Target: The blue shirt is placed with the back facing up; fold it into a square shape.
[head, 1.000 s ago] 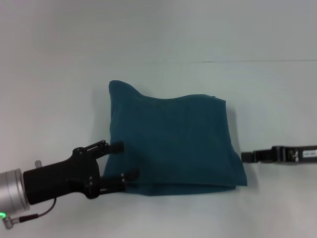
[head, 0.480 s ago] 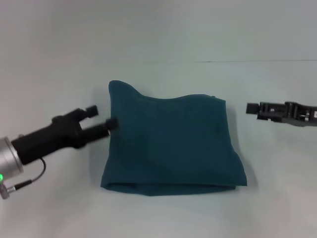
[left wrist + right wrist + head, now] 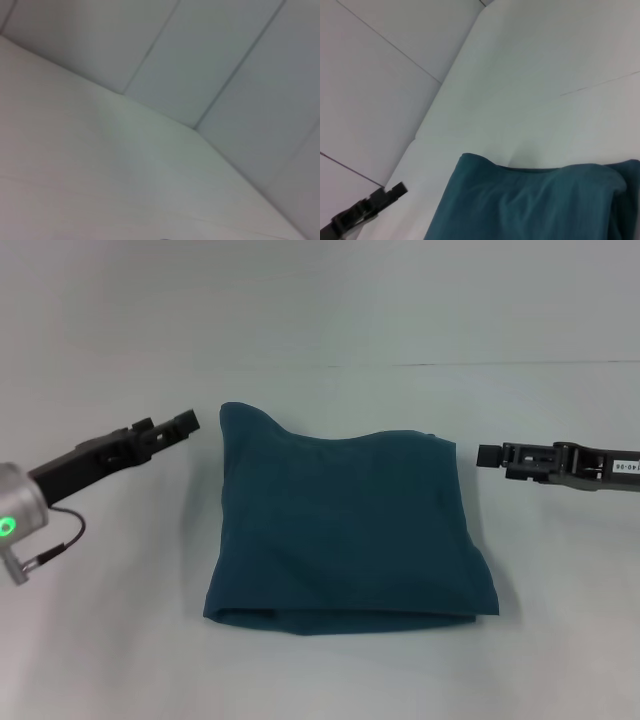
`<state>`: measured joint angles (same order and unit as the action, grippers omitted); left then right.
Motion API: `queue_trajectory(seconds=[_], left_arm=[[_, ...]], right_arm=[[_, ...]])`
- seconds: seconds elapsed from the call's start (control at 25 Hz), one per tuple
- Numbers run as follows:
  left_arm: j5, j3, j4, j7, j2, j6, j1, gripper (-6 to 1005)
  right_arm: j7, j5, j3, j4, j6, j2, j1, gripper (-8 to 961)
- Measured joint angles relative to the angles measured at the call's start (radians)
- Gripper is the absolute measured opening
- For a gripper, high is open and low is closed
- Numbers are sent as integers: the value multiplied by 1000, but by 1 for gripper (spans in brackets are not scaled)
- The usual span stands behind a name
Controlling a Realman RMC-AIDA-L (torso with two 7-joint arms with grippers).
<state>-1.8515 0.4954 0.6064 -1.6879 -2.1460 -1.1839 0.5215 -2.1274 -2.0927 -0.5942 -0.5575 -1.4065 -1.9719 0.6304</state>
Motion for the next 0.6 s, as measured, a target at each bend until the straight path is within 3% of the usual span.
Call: queue_trajectory(seconds=[0.16, 0.6], left_arm=[[-10, 40, -4, -12, -13, 128, 38, 892], [-4, 216, -47, -3, -16, 281, 103, 890]], right_arm=[[-23, 0, 0, 0, 0, 6, -5, 915], [-40, -10, -3, 3, 14, 1, 5, 915]])
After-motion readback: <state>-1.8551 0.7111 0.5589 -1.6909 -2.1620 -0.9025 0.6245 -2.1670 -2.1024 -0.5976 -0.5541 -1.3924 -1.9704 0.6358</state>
